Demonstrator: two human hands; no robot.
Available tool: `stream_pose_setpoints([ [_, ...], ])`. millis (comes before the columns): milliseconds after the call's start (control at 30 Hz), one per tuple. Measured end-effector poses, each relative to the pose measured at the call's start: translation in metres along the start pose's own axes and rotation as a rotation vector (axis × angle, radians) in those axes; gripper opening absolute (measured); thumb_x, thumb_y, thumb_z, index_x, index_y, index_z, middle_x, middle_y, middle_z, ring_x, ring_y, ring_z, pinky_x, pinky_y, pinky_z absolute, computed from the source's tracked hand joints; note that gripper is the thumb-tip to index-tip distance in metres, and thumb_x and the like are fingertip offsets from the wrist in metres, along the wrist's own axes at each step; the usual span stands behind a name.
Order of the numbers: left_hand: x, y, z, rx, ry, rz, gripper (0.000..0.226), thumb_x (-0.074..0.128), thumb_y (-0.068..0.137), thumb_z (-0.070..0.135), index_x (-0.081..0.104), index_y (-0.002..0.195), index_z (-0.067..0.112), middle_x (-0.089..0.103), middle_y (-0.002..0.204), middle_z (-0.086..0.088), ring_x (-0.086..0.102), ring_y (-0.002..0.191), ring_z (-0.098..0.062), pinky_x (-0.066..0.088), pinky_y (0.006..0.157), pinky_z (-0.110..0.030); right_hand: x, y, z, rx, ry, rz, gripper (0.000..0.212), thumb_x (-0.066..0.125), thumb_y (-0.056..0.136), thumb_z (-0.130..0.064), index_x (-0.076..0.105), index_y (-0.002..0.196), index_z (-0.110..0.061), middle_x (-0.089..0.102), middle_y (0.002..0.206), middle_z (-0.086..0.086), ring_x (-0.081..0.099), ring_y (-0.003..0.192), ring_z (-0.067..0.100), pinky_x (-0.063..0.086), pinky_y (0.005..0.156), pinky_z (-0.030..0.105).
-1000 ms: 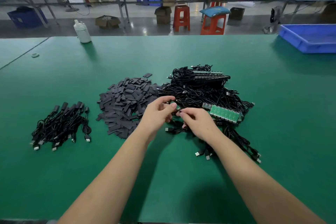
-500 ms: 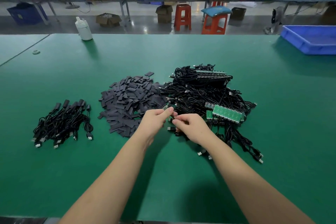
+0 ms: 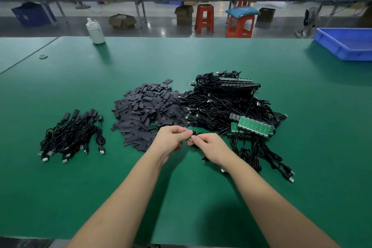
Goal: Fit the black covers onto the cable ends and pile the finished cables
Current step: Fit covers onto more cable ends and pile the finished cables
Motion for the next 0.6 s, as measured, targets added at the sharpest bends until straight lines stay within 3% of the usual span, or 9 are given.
stream_pose_setpoints([
  [100, -0.006, 0.003, -0.006, 0.030, 0.083, 0.001, 0.014, 0.071, 0.089, 0.023, 0.075, 0.081, 0.012, 0.067, 0.064, 0.002, 0.042, 0.045, -0.009, 0.036, 0.046, -0.021, 0.008, 0.003, 0.005, 0.021, -0.035, -0.005, 0.031, 0.054, 0.102, -0.034, 0.073, 0.081, -0.023, 0.046, 0.043, -0.013, 0.035, 0.037, 0.002, 0.028, 0.040, 0.017],
  [167, -0.021, 0.009, -0.009, 0.116, 0.370, 0.087, 0.021, 0.062, 0.095, 0.030, 0.075, 0.083, 0.018, 0.071, 0.075, 0.005, 0.050, 0.053, -0.009, 0.039, 0.055, -0.023, 0.015, 0.003, 0.010, 0.048, -0.102, -0.025, 0.032, 0.051, 0.103, -0.033, 0.069, 0.079, -0.024, 0.042, 0.038, -0.012, 0.032, 0.033, 0.002, 0.025, 0.039, 0.016],
  [267, -0.057, 0.014, -0.009, 0.258, 1.006, 0.302, 0.018, 0.055, 0.098, 0.028, 0.072, 0.103, 0.026, 0.068, 0.102, 0.007, 0.060, 0.090, -0.014, 0.049, 0.073, -0.030, 0.023, 0.003, 0.016, 0.085, -0.170, -0.057, 0.033, 0.048, 0.104, -0.034, 0.068, 0.080, -0.023, 0.041, 0.047, -0.010, 0.032, 0.040, 0.006, 0.027, 0.045, 0.024],
  [333, -0.083, 0.021, -0.018, 0.231, 1.192, 0.320, 0.027, 0.051, 0.098, 0.021, 0.067, 0.119, 0.027, 0.061, 0.120, 0.003, 0.051, 0.112, -0.021, 0.050, 0.082, -0.037, 0.024, 0.004, 0.016, 0.098, -0.178, -0.081, 0.033, 0.047, 0.104, -0.035, 0.068, 0.081, -0.022, 0.041, 0.050, -0.010, 0.033, 0.043, 0.008, 0.028, 0.046, 0.025],
  [433, -0.108, 0.032, -0.033, 0.141, 1.298, 0.211, 0.040, 0.049, 0.098, 0.014, 0.054, 0.137, 0.022, 0.051, 0.135, -0.001, 0.039, 0.123, -0.026, 0.045, 0.094, -0.042, 0.025, 0.006, 0.017, 0.111, -0.185, -0.096, 0.034, 0.046, 0.104, -0.036, 0.070, 0.086, -0.019, 0.040, 0.051, -0.010, 0.033, 0.044, 0.009, 0.030, 0.048, 0.025],
  [600, -0.118, 0.035, -0.029, 0.176, 1.205, 0.225, 0.043, 0.048, 0.093, 0.001, 0.059, 0.132, 0.015, 0.054, 0.131, -0.005, 0.050, 0.120, -0.030, 0.045, 0.098, -0.042, 0.041, 0.004, 0.019, 0.093, -0.319, -0.099, 0.035, 0.043, 0.105, -0.037, 0.069, 0.090, -0.018, 0.047, 0.057, -0.007, 0.040, 0.050, 0.013, 0.033, 0.053, 0.030],
])
Point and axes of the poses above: each hand's wrist, its own y-axis towards the middle knuckle, its own x-axis out of the palm, z = x × y, the point moved 4 cm from there along y, towards the middle knuckle
